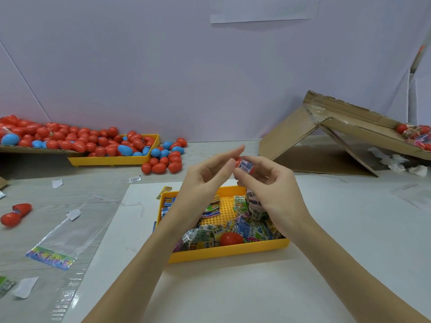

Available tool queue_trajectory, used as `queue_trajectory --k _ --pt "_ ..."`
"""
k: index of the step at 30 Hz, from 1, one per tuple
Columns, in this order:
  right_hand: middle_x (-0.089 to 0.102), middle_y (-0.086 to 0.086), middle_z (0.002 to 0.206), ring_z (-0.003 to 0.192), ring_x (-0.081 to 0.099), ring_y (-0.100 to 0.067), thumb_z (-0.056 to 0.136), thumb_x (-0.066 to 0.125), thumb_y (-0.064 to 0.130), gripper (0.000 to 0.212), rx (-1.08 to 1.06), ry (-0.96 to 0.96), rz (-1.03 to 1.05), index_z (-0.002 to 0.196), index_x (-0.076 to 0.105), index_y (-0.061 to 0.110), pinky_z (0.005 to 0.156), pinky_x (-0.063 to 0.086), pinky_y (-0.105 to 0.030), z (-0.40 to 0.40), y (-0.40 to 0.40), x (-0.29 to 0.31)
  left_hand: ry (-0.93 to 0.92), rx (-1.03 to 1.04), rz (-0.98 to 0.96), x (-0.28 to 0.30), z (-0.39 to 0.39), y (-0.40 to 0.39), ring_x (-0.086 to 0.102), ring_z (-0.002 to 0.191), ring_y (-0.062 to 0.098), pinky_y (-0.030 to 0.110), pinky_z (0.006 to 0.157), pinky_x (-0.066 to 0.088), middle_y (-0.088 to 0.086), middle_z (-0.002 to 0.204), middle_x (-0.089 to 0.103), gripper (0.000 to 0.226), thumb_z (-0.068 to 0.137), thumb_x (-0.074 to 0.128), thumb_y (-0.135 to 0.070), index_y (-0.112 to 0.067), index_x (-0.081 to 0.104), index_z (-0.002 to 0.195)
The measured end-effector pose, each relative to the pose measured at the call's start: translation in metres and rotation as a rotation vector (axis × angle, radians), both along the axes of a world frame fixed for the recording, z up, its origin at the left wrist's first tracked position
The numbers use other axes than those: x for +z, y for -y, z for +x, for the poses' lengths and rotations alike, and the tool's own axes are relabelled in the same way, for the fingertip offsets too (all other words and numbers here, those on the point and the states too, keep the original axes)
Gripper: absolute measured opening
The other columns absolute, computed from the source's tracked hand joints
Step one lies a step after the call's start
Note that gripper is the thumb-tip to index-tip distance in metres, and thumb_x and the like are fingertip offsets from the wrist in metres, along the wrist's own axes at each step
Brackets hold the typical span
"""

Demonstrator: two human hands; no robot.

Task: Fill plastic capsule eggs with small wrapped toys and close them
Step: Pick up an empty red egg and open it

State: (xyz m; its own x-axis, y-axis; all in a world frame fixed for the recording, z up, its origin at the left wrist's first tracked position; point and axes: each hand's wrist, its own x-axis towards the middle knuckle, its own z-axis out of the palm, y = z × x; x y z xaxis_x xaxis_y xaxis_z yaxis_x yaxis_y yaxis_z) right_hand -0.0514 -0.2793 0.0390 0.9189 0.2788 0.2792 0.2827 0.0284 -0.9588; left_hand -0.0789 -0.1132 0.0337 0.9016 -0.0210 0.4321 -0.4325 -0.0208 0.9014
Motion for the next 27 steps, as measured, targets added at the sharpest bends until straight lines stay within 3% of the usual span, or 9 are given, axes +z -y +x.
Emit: queue_trajectory --k 5,9,15,23,27 --pt "0.074 0.007 0.106 0.099 0.072 -0.011 0.092 0.077 0.016 0.033 -0.082 0.266 -0.055 0.124 0.067 0.018 0.084 0.06 -0.024 0.001 -0.005 -0.009 -0.027 0.098 -0.114 0.0 0.0 0.011 0.065 0.123 0.007 0.017 0.093 0.053 -0.009 0.13 0.072 0.039 0.096 0.072 -0.015 -0.018 0.067 0.135" --pt "0.072 0.006 0.107 0.1 0.071 -0.013 0.093 0.076 0.014 0.03 -0.11 0.345 -0.065 0.122 0.068 0.017 0.083 0.059 -0.023 0.004 -0.002 -0.009 -0.072 0.173 -0.228 -0.003 0.001 0.017 0.072 0.113 0.014 0.024 0.095 0.057 -0.001 0.114 0.078 0.035 0.09 0.078 -0.021 -0.017 0.074 0.124" --pt "0.071 0.001 0.111 0.101 0.069 -0.011 0.093 0.077 0.014 0.031 -0.188 0.522 -0.16 0.122 0.07 0.016 0.087 0.056 -0.019 0.006 0.0 -0.01 -0.164 0.113 -0.378 -0.009 0.0 0.023 0.069 0.119 0.015 0.023 0.096 0.056 0.002 0.12 0.076 0.033 0.091 0.074 -0.019 -0.016 0.075 0.123" --pt "0.067 0.001 0.117 0.108 0.068 -0.013 0.093 0.077 0.013 0.032 -0.15 0.51 -0.148 0.124 0.07 0.017 0.092 0.057 -0.023 0.011 0.003 -0.008 -0.24 0.011 -0.573 -0.003 0.0 0.027 0.068 0.122 0.019 0.029 0.099 0.056 0.008 0.126 0.073 0.035 0.094 0.07 -0.021 -0.011 0.072 0.127" --pt "0.065 -0.001 0.121 0.112 0.066 -0.014 0.093 0.076 0.009 0.037 -0.109 0.524 -0.189 0.128 0.069 0.017 0.095 0.058 -0.029 0.009 -0.001 -0.01 -0.223 0.142 -0.487 -0.003 -0.002 0.025 0.072 0.115 0.019 0.028 0.096 0.058 0.006 0.116 0.077 0.032 0.087 0.078 -0.024 -0.014 0.077 0.117"
